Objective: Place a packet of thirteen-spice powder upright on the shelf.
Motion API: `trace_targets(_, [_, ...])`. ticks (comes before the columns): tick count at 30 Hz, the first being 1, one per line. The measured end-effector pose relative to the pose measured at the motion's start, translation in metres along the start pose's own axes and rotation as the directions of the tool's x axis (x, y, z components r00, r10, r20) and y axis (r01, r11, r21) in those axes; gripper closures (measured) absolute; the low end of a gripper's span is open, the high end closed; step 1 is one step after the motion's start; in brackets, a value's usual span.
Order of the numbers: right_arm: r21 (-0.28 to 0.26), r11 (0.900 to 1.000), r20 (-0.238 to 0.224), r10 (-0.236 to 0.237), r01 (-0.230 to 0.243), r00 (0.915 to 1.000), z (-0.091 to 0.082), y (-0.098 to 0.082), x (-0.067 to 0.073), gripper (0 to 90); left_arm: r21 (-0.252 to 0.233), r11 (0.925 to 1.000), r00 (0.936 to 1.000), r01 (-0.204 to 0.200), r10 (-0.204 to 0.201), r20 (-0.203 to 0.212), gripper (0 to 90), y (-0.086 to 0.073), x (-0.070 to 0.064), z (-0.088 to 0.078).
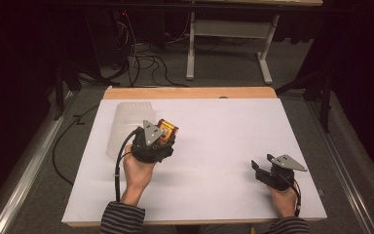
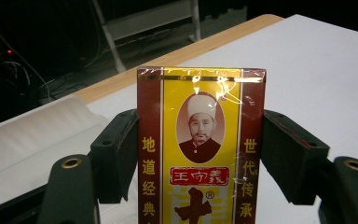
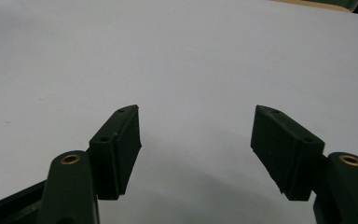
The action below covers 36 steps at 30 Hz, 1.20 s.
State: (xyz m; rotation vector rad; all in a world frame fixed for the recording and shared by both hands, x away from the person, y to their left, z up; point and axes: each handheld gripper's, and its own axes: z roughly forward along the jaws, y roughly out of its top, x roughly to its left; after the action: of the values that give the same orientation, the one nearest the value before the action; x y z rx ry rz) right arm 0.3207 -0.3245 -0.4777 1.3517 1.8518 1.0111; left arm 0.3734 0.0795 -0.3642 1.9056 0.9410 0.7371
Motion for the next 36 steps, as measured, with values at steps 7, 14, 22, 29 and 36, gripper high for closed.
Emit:
trace_targets(7, [0.0,1.0,0.001,0.0,0.0,1.0,0.0,0.0,0.0,33.6,-0.002,0.9996,0.9981,0.03,-0.03,-0.053,32.4,-0.002,0.017,-0.002])
trace_targets(14, [0.001,1.0,0.002,0.001,-0.001,1.0,0.0,0.0,0.0,33.6,-0.014,0.9983,0.9937,0.056,-0.057,-0.097,32.4,-0.005,0.03,-0.003])
trace_targets(22, [-0.001,1.0,0.003,0.004,-0.004,1.0,0.0,0.0,0.0,33.5,-0.002,0.9966,0.9885,0.082,-0.082,-0.127,32.3,-0.011,0.039,-0.001])
trace_targets(29, [0.001,1.0,0.005,0.003,-0.003,1.0,0.0,0.0,0.0,33.4,0.002,0.9943,0.9844,0.107,-0.105,-0.141,32.3,-0.017,0.047,-0.002])
trace_targets(36, [0.001,1.0,0.006,0.002,-0.002,1.0,0.0,0.0,0.0,33.5,0.007,0.9939,0.9827,0.11,-0.107,-0.151,32.3,-0.022,0.049,-0.003])
